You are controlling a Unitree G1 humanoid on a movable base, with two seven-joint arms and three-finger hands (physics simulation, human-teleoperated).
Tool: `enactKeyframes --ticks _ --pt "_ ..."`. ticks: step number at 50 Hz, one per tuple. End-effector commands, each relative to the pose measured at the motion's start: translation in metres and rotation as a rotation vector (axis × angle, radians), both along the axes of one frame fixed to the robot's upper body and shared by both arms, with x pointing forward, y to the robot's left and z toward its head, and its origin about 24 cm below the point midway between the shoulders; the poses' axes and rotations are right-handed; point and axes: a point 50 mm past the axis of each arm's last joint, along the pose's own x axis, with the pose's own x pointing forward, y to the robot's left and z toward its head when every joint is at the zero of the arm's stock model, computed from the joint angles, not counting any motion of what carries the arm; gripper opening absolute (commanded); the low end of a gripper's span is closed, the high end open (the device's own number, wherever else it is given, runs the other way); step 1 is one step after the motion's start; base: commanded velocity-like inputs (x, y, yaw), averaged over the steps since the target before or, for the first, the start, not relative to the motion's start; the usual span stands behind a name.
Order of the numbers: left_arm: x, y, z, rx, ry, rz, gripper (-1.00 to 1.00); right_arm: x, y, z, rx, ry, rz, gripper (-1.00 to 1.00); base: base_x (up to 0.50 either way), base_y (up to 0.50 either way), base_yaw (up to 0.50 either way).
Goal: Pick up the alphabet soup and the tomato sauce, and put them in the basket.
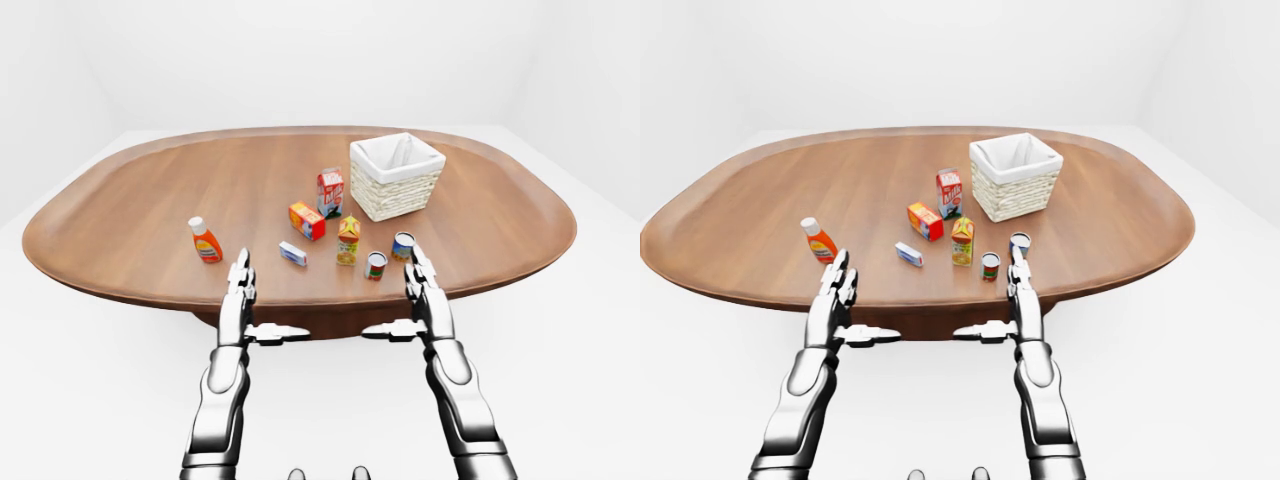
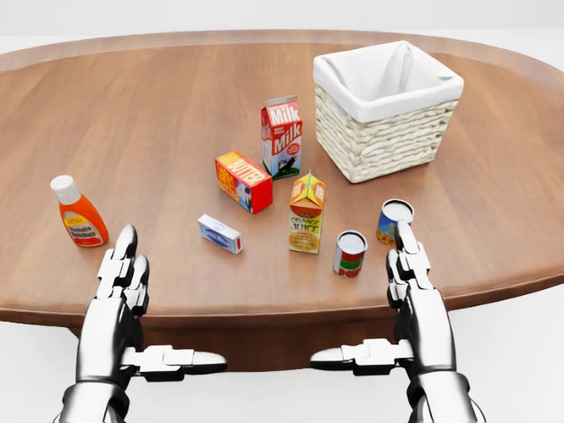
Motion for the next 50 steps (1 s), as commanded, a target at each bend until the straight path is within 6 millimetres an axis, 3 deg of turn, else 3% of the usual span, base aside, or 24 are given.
enactKeyframes --ticks 1,17,18,22,32,33,38,50 --pt "-0.001 0.006 0.000 0.001 -0.009 -0.009 1.00 -0.001 -0.006 -0.001 -0.011 0.003 0.007 1.00 0.00 0.00 0.00" --pt "-0.005 0.005 0.006 0.016 -0.049 -0.003 1.00 -0.009 -0.004 0.009 -0.029 -0.083 0.010 1.00 0.00 0.00 0.00" --pt "-0.005 0.005 0.007 0.022 -0.060 -0.003 1.00 -0.009 -0.005 -0.003 -0.028 -0.040 0.007 1.00 0.00 0.00 0.00" --pt "-0.009 0.006 0.014 0.032 -0.110 0.007 1.00 -0.014 -0.005 0.013 -0.032 -0.109 -0.001 1.00 0.00 0.00 0.00" --pt "-0.020 0.007 0.028 0.048 -0.171 0.032 1.00 -0.021 -0.007 0.023 -0.018 -0.151 -0.017 1.00 0.00 0.00 0.00" --pt "-0.021 0.006 0.030 0.048 -0.178 0.033 1.00 -0.022 -0.008 0.016 -0.019 -0.121 -0.023 1.00 0.00 0.00 0.00" --pt "-0.026 0.007 0.038 0.066 -0.213 0.049 1.00 -0.028 -0.011 0.036 -0.018 -0.205 -0.047 1.00 0.00 0.00 0.00" --pt "-0.035 0.009 0.052 0.127 -0.270 0.091 1.00 -0.033 -0.015 0.051 -0.009 -0.268 -0.085 1.00 0.00 0.00 0.00"
